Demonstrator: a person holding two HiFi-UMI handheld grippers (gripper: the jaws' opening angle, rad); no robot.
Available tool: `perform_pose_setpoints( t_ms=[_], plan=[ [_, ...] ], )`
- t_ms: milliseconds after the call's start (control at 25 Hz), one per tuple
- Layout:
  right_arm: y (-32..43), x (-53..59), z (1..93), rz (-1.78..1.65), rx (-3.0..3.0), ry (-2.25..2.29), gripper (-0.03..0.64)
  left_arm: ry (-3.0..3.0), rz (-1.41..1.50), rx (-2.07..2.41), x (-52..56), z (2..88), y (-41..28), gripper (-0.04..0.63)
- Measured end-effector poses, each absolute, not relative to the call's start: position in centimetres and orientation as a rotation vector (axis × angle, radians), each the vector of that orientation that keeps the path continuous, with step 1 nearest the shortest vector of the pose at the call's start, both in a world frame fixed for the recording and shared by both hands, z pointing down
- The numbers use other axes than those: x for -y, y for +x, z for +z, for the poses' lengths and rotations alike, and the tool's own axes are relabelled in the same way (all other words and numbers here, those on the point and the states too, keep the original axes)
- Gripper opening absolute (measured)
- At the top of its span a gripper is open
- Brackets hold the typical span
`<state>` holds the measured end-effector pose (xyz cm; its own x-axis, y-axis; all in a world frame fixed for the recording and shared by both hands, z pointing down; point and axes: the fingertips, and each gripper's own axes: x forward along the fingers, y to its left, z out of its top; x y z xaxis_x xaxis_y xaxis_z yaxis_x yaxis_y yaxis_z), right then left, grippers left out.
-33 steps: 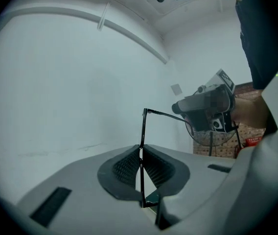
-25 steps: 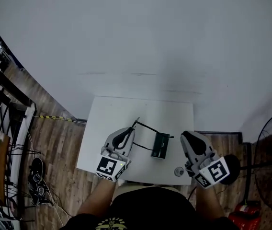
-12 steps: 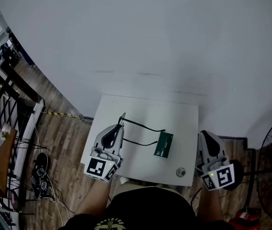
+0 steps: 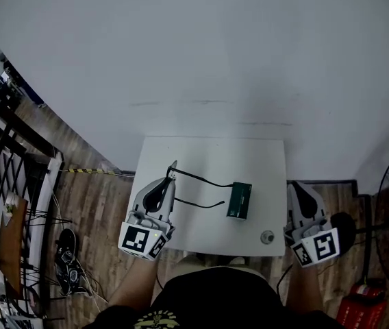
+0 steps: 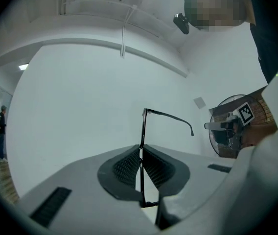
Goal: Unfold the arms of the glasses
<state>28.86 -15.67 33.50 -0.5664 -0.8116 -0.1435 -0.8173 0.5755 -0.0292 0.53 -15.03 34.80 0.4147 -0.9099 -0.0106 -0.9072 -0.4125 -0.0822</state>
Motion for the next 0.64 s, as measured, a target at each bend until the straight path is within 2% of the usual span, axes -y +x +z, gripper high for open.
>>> perform_pose_setpoints(
  t_ms=[640],
  plan=[
    [20.6, 15.1, 33.7, 0.047, -2.601, -1.592, 0.000, -2.703, -0.052, -1.477, 18.4, 35.8, -7.0, 0.023]
  ],
)
